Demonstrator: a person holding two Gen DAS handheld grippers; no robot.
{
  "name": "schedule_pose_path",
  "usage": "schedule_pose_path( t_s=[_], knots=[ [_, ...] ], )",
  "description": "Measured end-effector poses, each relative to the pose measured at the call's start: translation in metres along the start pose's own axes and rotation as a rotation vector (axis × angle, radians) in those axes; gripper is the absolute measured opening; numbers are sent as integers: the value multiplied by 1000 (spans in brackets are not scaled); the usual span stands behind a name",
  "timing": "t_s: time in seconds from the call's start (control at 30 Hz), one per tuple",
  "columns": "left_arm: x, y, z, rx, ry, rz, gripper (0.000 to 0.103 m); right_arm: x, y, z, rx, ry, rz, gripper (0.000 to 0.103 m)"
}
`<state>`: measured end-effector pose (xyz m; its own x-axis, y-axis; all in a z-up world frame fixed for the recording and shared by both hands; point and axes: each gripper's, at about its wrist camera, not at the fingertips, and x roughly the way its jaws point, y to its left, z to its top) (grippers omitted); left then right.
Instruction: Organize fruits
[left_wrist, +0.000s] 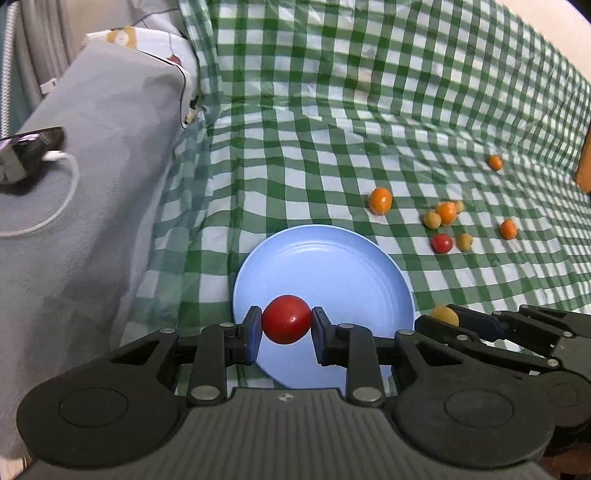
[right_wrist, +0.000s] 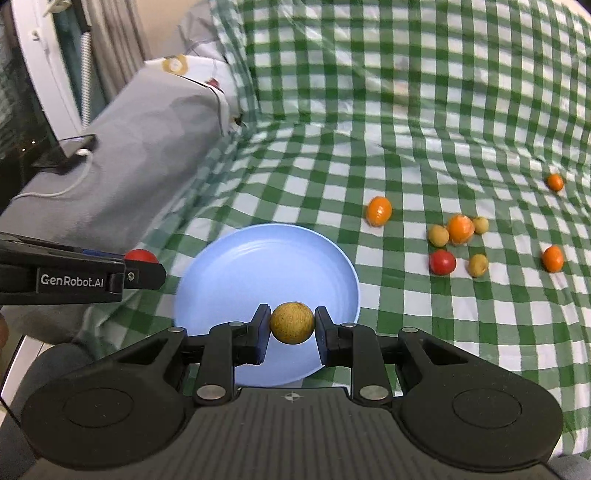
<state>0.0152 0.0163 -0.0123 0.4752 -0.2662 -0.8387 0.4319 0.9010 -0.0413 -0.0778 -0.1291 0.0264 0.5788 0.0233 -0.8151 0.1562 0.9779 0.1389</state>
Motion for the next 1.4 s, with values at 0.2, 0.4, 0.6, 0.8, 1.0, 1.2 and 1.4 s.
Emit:
schedule_pose_path(
  t_s=[0.2, 0.4, 0.6, 0.8, 1.0, 1.2, 1.4],
  knots=[
    [37, -10, 11, 30, 47, 4, 31, 31, -12, 5, 8, 32, 10, 27],
    [62, -12, 16, 49, 81, 12, 31, 51, -20, 8, 20, 52, 17, 27],
    [79, -13, 20, 63, 100, 21, 32, 64, -22, 9, 11, 70, 26, 27],
    [78, -15, 23, 83, 36, 36, 99, 72, -21, 12, -25, 71, 41, 36],
    [56, -16, 15, 136, 20, 87, 102, 53, -14, 8, -68, 36, -7, 84],
    [26, -5, -7, 68, 74, 107, 102, 20, -15, -11, -31, 92, -8, 93],
    [-23, -3, -23, 55, 42, 111, 103, -32, -9, -24, -8, 52, -13, 97]
  ],
)
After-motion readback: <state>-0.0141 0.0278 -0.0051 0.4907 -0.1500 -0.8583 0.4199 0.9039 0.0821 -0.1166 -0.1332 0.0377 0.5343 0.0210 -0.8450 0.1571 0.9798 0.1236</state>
